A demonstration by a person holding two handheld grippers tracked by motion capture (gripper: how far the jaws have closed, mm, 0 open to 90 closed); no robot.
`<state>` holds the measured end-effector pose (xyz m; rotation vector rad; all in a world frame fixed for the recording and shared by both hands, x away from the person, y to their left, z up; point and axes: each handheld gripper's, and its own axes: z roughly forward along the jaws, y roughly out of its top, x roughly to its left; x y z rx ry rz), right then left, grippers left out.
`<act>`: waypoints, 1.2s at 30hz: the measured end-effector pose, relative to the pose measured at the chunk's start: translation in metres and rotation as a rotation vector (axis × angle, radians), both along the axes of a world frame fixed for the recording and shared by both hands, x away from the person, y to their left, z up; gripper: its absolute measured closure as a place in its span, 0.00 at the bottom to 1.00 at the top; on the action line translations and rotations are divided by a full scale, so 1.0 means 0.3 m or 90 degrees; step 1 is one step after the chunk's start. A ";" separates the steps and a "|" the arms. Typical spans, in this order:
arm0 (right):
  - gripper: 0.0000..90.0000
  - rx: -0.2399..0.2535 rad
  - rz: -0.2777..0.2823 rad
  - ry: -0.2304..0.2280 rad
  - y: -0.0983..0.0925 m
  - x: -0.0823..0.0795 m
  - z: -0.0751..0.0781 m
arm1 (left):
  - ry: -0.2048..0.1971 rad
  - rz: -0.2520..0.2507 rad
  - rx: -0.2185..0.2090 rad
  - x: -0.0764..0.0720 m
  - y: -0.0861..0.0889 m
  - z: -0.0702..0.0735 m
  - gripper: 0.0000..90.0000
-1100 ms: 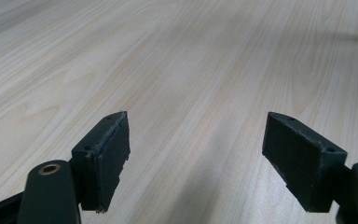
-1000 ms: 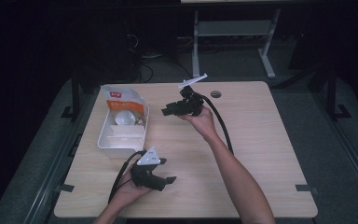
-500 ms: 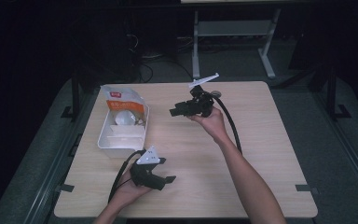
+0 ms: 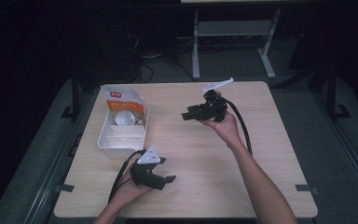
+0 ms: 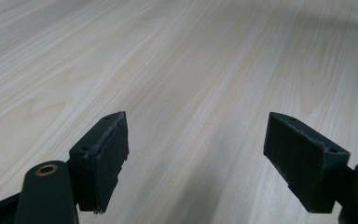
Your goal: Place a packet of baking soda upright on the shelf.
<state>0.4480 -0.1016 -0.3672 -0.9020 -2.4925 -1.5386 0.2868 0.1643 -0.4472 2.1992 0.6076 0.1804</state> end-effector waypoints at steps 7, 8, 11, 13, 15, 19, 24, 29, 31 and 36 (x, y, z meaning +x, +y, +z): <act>0.48 0.002 -0.004 0.016 -0.056 -0.024 -0.011 | -0.001 0.003 0.001 0.002 -0.002 -0.001 0.24; 0.48 -0.001 -0.005 0.014 -0.063 -0.028 -0.013 | 0.000 0.003 0.000 0.003 -0.002 -0.001 0.24; 0.47 -0.003 -0.009 0.019 -0.083 -0.040 -0.019 | 0.001 0.005 -0.001 0.005 -0.002 -0.001 0.23; 0.46 -0.003 -0.016 0.021 -0.099 -0.052 -0.025 | 0.000 0.005 -0.001 0.005 -0.003 -0.001 0.23; 0.46 -0.004 -0.018 0.022 -0.114 -0.062 -0.030 | -0.001 0.005 -0.001 0.005 -0.004 -0.001 0.23; 0.45 -0.004 -0.023 0.026 -0.145 -0.078 -0.038 | -0.001 0.006 0.000 0.007 -0.004 -0.002 0.23; 0.44 -0.005 -0.027 0.035 -0.182 -0.097 -0.050 | -0.001 0.008 -0.001 0.009 -0.004 -0.001 0.23; 0.44 0.000 -0.038 0.032 -0.220 -0.120 -0.059 | -0.001 0.011 -0.002 0.010 -0.004 -0.002 0.23; 0.43 -0.001 -0.040 0.034 -0.232 -0.126 -0.060 | 0.001 0.012 -0.003 0.011 -0.004 -0.002 0.22; 0.43 -0.001 -0.047 0.035 -0.259 -0.144 -0.059 | 0.001 0.014 -0.004 0.011 -0.003 -0.002 0.22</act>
